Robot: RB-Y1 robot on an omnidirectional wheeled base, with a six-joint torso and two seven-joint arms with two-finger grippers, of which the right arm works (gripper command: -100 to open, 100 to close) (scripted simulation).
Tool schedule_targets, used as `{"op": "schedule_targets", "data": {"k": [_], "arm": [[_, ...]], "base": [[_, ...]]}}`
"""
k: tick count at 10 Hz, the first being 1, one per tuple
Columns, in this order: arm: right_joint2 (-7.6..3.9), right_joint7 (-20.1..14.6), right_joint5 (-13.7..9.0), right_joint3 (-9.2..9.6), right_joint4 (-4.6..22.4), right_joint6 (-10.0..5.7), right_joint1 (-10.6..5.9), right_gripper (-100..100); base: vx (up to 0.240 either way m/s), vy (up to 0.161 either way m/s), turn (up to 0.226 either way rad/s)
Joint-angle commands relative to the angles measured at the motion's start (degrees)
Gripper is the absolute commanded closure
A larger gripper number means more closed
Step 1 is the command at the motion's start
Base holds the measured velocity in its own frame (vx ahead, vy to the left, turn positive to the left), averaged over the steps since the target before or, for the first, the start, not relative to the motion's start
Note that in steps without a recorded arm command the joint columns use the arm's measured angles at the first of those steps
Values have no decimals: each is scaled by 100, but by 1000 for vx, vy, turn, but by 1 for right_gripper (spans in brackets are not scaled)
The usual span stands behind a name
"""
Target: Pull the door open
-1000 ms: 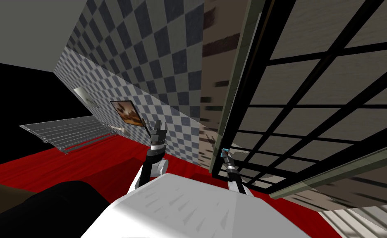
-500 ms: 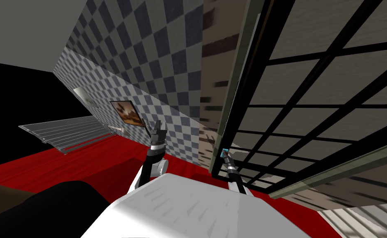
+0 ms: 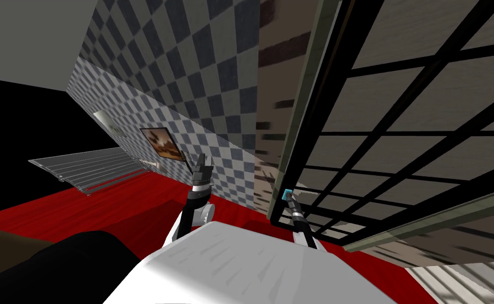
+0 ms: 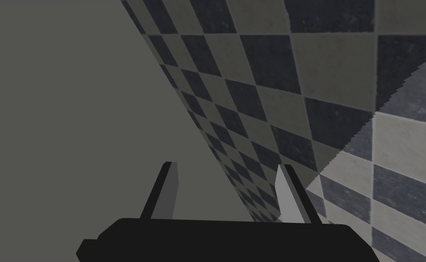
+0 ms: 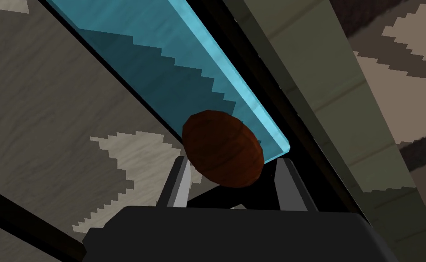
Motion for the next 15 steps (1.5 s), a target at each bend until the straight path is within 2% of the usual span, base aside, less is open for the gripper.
{"op": "schedule_targets", "data": {"k": [1,2,3,9,12,14,15], "arm": [[55,-161,-22,78,66,-36,-38,100],[55,-161,-22,78,66,-36,-38,100],[31,-407,-103,106,59,-40,-23,100],[-58,-1330,-421,216,32,-56,37,100],[-58,-1347,-421,216,32,-56,37,100],[-97,-1722,-567,266,20,-64,65,100],[-97,-1754,-567,266,20,-64,65,100]], "base": [[-12,-25,41],[-4,-7,25],[-13,-2,79],[-27,-5,74],[-5,-2,6],[-32,-1,84],[-20,-19,30]]}}
